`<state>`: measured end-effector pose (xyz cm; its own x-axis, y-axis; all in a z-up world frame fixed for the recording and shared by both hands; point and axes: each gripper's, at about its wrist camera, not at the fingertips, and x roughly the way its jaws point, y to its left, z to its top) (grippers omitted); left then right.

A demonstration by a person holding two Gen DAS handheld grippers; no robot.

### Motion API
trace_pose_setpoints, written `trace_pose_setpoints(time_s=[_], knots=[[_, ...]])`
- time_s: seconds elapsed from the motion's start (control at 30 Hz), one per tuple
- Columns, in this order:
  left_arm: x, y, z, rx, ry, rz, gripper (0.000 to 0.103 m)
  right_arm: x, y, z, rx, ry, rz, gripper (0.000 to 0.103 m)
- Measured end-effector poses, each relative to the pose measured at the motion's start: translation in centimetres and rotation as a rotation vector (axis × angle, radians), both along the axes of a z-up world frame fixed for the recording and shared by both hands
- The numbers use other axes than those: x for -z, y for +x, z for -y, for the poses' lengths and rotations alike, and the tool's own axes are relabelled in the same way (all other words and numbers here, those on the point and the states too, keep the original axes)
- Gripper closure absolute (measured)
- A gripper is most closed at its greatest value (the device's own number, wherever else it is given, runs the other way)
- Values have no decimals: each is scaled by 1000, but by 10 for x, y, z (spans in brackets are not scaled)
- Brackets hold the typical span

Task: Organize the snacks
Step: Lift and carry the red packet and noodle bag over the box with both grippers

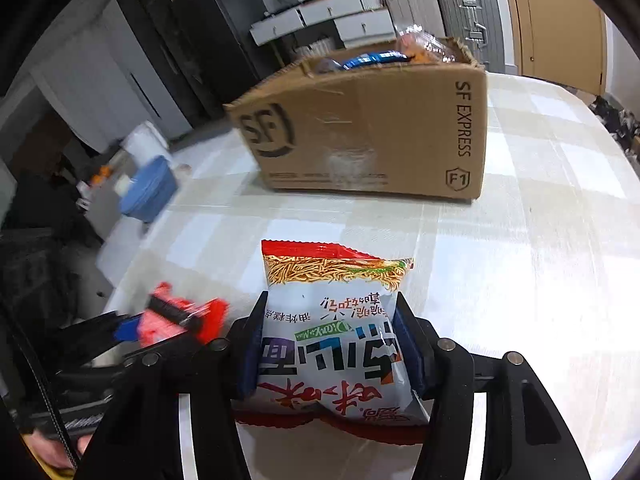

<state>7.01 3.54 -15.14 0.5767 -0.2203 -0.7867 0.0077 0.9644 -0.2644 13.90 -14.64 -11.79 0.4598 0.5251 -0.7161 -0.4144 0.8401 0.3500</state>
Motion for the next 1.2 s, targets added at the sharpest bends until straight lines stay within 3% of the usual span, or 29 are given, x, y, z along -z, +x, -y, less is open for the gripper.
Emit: trace_pose_setpoints(time_s=[0.5, 0.8, 1.03, 1.2], knots=[[-59, -34, 14, 22, 24, 114, 56, -56, -77, 54, 42, 189, 81, 46], [-69, -36, 24, 45, 42, 124, 56, -55, -67, 49, 48, 261, 79, 46], [-78, -13, 18, 46, 25, 138, 56, -89, -50, 41, 18, 253, 168, 46], [-102, 12, 12, 60, 8, 179, 56, -115, -28, 31, -8, 240, 221, 46]])
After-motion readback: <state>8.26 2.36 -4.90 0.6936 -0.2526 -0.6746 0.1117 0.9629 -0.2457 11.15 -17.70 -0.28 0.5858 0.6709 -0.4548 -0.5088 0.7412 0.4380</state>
